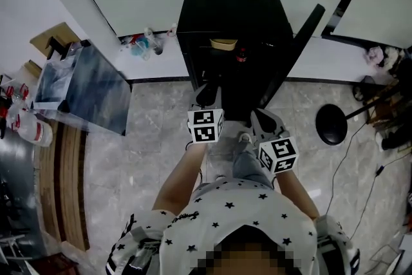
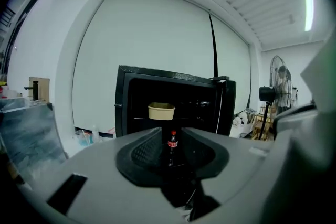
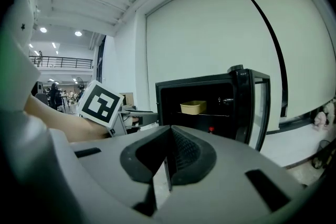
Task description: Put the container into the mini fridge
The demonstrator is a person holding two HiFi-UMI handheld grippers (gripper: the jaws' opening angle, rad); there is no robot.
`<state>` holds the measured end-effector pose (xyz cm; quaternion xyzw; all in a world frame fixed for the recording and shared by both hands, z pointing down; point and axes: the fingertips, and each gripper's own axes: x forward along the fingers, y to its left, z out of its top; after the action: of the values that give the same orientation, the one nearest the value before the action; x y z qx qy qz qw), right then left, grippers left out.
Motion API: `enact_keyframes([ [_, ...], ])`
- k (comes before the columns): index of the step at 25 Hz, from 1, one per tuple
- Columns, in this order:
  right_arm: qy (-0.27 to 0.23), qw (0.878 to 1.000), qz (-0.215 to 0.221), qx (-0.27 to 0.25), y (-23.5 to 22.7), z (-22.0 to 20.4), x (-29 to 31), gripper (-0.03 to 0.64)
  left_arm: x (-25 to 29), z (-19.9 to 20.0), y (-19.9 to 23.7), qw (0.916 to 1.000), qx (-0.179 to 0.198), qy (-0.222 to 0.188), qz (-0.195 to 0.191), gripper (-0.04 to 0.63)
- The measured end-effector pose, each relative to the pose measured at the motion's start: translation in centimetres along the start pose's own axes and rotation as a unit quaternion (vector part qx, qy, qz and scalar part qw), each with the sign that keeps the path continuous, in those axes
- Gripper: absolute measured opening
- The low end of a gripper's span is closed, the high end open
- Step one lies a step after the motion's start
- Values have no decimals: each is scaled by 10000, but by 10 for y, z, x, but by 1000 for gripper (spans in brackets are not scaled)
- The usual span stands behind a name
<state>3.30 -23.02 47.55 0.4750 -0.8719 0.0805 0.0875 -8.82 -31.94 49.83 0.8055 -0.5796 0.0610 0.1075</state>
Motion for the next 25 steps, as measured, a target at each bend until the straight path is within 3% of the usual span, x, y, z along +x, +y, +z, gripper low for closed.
enact_keyframes([
  [4,-12,10000,14,0,14,-4,-11,-8,-35,-2,-2,10000,-64,-27,-31,69],
  [10,-28,10000,47,38,29,-9,-23,-7,-80,-9,3,9998,-179,29,82,17],
  [25,-114,9998,90,120,48,-10,-35,-8,-134,-39,9,9989,-262,390,29,12],
])
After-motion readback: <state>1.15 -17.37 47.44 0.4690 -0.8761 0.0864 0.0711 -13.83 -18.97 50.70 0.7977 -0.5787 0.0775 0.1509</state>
